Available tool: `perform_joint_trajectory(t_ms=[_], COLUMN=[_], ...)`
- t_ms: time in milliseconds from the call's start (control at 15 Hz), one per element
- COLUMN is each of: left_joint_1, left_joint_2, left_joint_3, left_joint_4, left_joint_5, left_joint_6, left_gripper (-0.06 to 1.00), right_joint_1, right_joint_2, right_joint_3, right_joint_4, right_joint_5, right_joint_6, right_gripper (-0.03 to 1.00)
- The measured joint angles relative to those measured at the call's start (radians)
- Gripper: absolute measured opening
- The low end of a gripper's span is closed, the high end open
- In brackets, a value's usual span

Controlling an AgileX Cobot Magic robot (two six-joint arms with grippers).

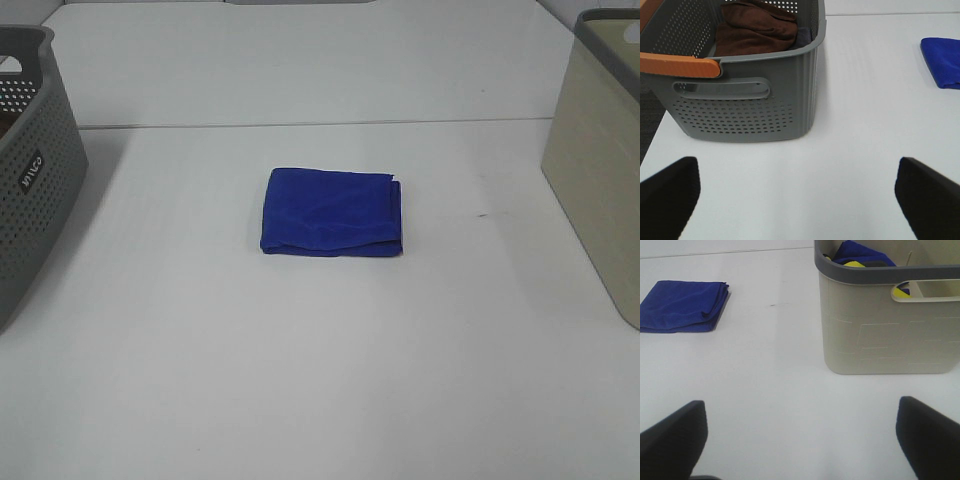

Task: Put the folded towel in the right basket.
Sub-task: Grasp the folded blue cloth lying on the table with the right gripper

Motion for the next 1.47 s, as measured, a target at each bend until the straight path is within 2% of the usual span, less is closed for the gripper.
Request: perform_joint_trajectory(t_ms=[600, 667, 800, 1000, 1200, 1333, 1467], left_joint_1=[0.0, 0.0, 0.0, 0.0, 0.0, 0.0, 0.0], left_joint_2=[0.0, 0.0, 0.0, 0.0, 0.0, 0.0, 0.0], left_joint_3=[0.0, 0.0, 0.0, 0.0, 0.0, 0.0, 0.0], left_joint_4=[0.0, 0.0, 0.0, 0.0, 0.0, 0.0, 0.0], left_joint_5=[0.0, 0.0, 0.0, 0.0, 0.0, 0.0, 0.0], left_joint_6=[0.0, 0.0, 0.0, 0.0, 0.0, 0.0, 0.0], left_gripper=[0.99, 0.99, 0.99, 0.99, 0.99, 0.99, 0.99], right_joint_1=[0.0, 0.0, 0.0, 0.0, 0.0, 0.0, 0.0], right_joint_2=[0.0, 0.073, 0.332, 0.786, 1.136, 1.271, 1.373], right_joint_3=[0.0, -0.024, -0.151, -0.515, -0.826, -0.93, -0.971], right_joint_4=[0.004, 0.004, 0.031, 0.111, 0.123, 0.17, 0.289], right_joint_5=[0.0, 0.006, 0.031, 0.142, 0.158, 0.158, 0.125], right_joint_6=[0.0, 0.017, 0.042, 0.038, 0.022, 0.023, 0.006], right_gripper=[0.98, 0.98, 0.98, 0.98, 0.98, 0.98, 0.98])
